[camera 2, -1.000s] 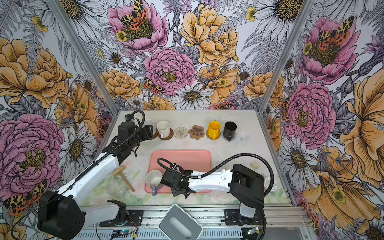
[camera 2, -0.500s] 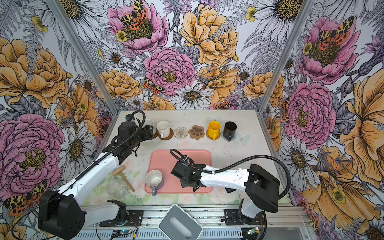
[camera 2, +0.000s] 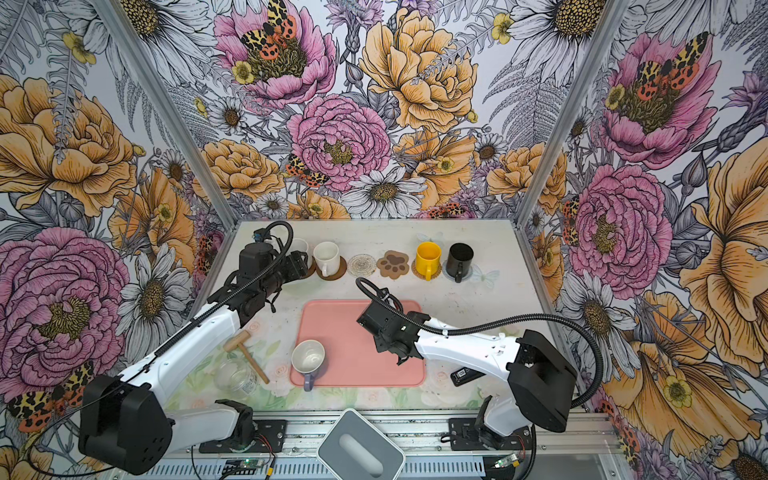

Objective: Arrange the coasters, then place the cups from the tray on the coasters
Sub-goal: 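Lift the red-lined mug with the right gripper toward the paw-print coaster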

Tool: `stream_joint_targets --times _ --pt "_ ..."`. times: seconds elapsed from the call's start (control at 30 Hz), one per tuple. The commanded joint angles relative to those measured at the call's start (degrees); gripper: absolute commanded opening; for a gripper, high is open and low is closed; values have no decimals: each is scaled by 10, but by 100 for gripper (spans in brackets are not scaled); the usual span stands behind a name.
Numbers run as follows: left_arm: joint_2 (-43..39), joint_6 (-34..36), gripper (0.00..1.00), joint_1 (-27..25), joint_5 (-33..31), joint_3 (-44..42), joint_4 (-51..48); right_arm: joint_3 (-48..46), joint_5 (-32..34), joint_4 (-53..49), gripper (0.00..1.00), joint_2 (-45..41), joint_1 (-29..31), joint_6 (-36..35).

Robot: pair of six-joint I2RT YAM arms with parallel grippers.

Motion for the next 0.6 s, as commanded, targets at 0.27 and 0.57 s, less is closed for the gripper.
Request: stream_joint_targets --times 0.27,0.57 --pt "11 9 79 6 6 22 -5 104 14 106 0 53 -90 -108" --pt "16 10 79 6 5 25 -4 194 -12 131 0 132 -155 -156"
